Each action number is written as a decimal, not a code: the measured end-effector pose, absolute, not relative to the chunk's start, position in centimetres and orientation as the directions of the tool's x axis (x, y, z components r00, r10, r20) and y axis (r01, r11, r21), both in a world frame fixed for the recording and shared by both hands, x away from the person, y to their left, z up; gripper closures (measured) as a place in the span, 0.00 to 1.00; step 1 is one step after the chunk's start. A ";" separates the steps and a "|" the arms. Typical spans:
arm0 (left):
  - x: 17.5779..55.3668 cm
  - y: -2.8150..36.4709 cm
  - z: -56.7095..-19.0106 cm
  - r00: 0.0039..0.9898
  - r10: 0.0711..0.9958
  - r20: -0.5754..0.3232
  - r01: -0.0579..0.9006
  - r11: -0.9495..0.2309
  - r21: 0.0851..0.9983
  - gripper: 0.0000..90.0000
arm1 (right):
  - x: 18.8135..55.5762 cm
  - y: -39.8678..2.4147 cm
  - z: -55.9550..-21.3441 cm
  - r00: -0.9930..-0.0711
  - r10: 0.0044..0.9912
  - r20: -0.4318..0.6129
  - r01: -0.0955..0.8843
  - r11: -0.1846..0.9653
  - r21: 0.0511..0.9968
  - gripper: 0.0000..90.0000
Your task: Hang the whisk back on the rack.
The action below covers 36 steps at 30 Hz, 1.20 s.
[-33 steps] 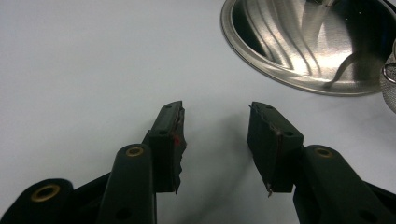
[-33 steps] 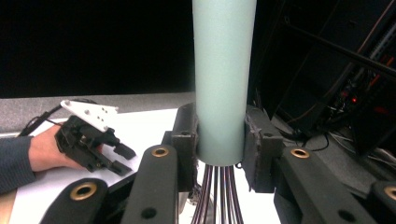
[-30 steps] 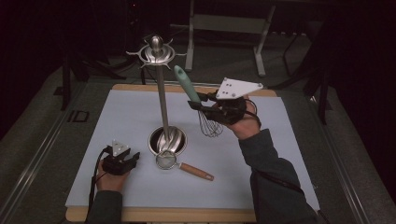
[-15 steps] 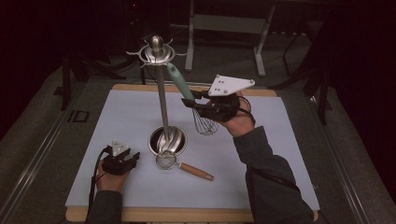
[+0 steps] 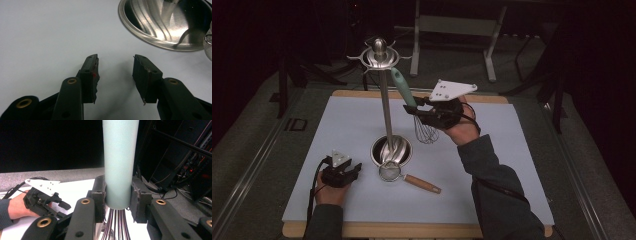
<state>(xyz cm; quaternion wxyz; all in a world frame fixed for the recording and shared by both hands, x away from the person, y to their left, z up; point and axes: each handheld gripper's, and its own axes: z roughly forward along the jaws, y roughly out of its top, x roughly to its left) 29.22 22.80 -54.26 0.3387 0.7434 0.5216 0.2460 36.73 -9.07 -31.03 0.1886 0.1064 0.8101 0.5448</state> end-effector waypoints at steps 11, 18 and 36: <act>29.2 22.8 -54.3 0.336 0.942 0.012 0.609 -0.227 0.760 0.62 | 37.1 -8.5 -31.1 -0.903 0.391 -0.180 -0.022 0.377 0.926 0.69; 29.2 22.8 -54.3 0.336 0.942 0.012 0.609 -0.226 0.760 0.62 | 36.8 -8.7 -31.0 -0.908 0.379 -0.180 -0.025 0.380 0.925 0.66; 29.3 22.8 -54.3 0.336 0.942 0.015 0.612 -0.230 0.757 0.62 | 36.5 -9.9 -31.7 -0.912 0.357 -0.199 -0.025 0.437 0.899 0.63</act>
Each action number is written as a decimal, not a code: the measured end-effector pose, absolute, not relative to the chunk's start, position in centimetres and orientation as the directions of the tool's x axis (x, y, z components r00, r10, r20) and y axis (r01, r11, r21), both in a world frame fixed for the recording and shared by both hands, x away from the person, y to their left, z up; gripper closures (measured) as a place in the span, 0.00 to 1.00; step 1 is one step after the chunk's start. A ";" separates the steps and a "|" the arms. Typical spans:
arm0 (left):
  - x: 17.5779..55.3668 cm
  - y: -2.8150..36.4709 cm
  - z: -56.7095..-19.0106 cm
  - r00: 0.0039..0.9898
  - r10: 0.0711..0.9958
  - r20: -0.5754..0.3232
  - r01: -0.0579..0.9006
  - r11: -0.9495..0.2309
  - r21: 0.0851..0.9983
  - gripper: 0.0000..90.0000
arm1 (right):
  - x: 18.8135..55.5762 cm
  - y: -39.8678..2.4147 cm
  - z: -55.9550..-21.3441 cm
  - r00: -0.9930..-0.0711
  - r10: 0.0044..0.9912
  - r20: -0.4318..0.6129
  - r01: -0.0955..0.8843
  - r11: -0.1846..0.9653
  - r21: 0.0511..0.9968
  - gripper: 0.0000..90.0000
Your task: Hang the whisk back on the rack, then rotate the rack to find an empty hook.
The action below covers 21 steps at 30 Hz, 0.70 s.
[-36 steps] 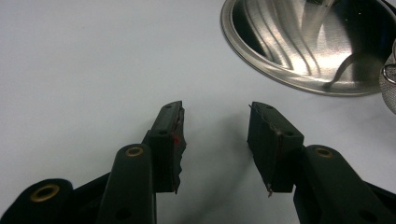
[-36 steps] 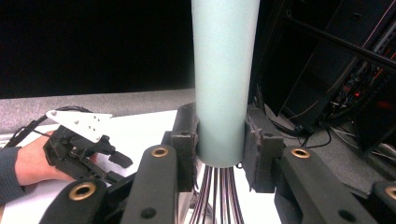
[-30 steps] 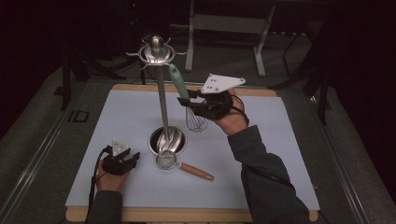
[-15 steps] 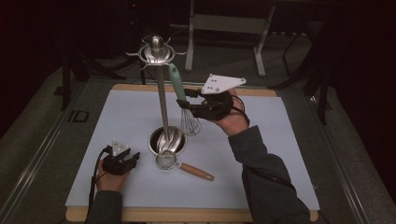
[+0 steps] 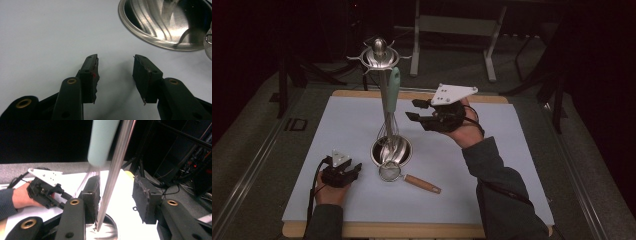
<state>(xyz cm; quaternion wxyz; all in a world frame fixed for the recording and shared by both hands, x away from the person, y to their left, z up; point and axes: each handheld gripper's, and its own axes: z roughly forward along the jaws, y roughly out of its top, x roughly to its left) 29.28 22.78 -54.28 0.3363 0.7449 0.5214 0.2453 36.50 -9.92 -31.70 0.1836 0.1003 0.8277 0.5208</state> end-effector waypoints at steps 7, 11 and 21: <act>29.3 22.8 -54.3 0.337 0.941 0.016 0.610 -0.231 0.758 0.62 | 36.6 -10.7 -32.4 -0.909 0.357 -0.215 -0.011 0.496 0.868 0.60; 29.3 22.8 -54.3 0.337 0.941 0.015 0.611 -0.231 0.757 0.62 | 36.6 -10.8 -32.8 -0.906 0.357 -0.227 -0.003 0.532 0.847 0.60; 29.2 22.8 -54.3 0.336 0.942 0.015 0.608 -0.229 0.760 0.62 | 37.0 -11.8 -34.1 -0.904 0.368 -0.217 0.046 0.590 0.806 0.57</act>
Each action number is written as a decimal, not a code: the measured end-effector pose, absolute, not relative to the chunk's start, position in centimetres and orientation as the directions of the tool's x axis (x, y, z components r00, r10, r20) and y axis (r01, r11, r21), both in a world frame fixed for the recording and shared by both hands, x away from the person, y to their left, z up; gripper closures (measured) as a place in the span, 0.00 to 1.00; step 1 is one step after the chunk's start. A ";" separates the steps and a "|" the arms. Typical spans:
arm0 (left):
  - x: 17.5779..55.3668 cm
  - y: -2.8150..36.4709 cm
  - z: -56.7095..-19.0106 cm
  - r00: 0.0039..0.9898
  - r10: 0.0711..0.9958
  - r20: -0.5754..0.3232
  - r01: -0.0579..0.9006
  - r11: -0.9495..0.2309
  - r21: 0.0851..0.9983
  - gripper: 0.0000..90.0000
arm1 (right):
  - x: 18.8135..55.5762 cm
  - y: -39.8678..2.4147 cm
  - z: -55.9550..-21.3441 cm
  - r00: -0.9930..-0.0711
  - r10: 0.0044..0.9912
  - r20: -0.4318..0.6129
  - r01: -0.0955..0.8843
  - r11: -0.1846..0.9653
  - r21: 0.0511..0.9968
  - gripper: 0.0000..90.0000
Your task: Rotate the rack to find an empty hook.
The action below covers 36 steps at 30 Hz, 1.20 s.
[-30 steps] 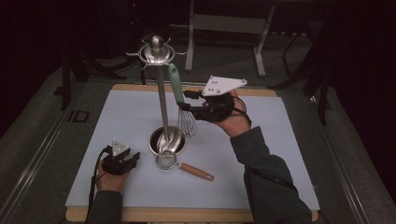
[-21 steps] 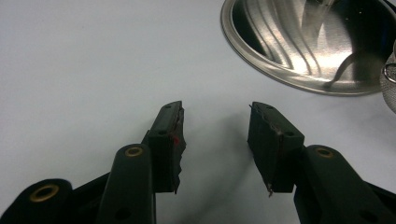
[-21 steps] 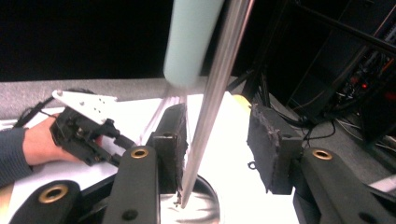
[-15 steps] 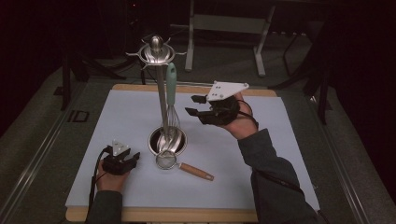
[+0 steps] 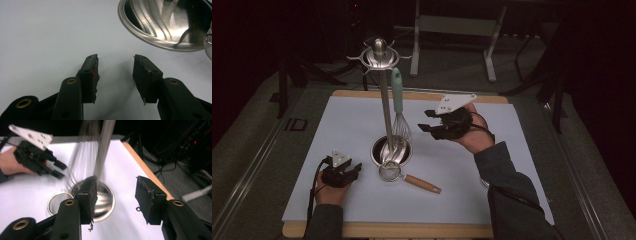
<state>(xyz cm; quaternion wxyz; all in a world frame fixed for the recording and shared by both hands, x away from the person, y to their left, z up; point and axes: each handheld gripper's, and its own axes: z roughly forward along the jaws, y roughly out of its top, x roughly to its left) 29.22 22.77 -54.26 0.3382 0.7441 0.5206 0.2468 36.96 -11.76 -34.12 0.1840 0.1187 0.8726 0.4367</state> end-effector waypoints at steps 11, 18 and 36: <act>28.8 22.6 -54.1 0.335 0.941 0.045 0.577 -0.243 0.780 0.63 | 37.0 -13.7 -38.1 -0.886 0.414 -0.209 0.133 0.658 0.741 0.54; 28.4 21.9 -53.0 0.336 0.940 0.059 0.531 -0.241 0.812 0.69 | 36.8 -15.3 -40.5 -0.866 0.458 -0.200 0.185 0.666 0.722 0.53; 25.9 19.1 -44.2 0.403 0.915 -0.033 0.213 -0.058 0.975 0.95 | 33.3 -20.1 -45.2 -0.769 0.610 -0.195 0.288 0.601 0.745 0.56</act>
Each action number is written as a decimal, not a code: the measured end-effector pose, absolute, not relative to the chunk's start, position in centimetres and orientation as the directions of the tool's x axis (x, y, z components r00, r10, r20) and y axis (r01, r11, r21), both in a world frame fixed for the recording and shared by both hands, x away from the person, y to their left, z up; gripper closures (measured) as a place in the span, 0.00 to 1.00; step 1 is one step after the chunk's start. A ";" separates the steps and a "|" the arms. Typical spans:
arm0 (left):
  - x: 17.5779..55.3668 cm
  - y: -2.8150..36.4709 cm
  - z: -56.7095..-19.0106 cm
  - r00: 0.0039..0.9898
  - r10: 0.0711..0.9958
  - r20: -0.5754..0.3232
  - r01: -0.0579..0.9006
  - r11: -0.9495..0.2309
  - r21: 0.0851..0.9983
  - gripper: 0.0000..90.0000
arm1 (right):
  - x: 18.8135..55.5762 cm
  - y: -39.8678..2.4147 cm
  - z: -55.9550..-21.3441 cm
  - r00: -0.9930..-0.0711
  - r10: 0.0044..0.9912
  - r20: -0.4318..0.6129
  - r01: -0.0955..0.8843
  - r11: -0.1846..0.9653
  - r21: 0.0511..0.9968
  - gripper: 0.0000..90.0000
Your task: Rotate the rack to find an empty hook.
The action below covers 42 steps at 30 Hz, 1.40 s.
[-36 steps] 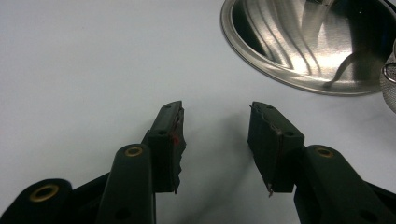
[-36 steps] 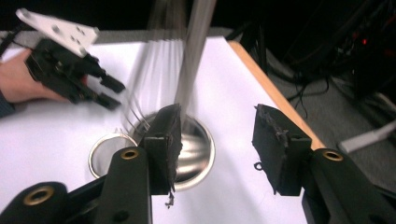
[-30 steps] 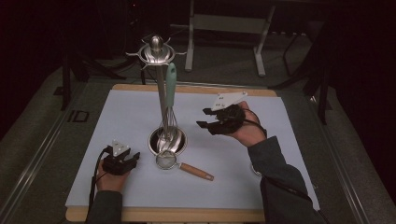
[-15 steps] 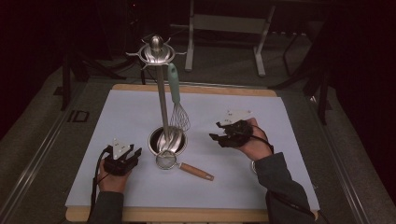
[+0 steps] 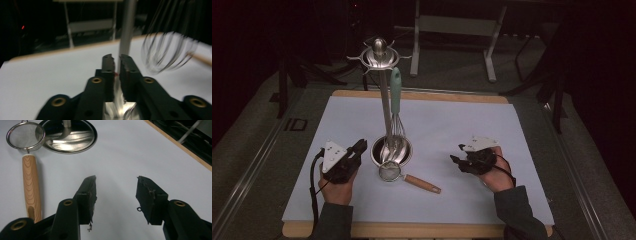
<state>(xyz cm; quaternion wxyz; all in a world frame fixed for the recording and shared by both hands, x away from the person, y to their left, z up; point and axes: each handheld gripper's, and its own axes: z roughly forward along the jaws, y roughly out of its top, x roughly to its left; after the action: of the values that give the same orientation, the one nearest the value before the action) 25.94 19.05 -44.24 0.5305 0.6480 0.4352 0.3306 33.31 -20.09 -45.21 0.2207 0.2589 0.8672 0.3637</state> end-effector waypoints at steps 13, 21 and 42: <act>26.1 15.9 -37.0 0.493 0.869 0.054 -0.011 -0.056 0.998 0.99 | 32.8 -22.0 -47.1 -0.722 0.672 -0.163 0.329 0.541 0.774 0.55; 26.8 14.3 -33.8 0.521 0.846 0.114 -0.103 -0.070 0.992 1.00 | 32.4 -22.7 -47.7 -0.710 0.688 -0.151 0.358 0.537 0.764 0.55; 28.0 15.2 -28.6 0.437 0.899 0.031 -0.265 0.096 0.960 1.00 | 32.2 -22.8 -47.6 -0.696 0.697 -0.173 0.349 0.538 0.767 0.55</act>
<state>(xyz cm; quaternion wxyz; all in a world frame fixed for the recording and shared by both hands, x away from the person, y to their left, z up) 28.01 15.21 -28.65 0.6732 0.5151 0.3078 0.4320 32.17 -22.83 -47.65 0.2369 0.3098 0.8444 0.3673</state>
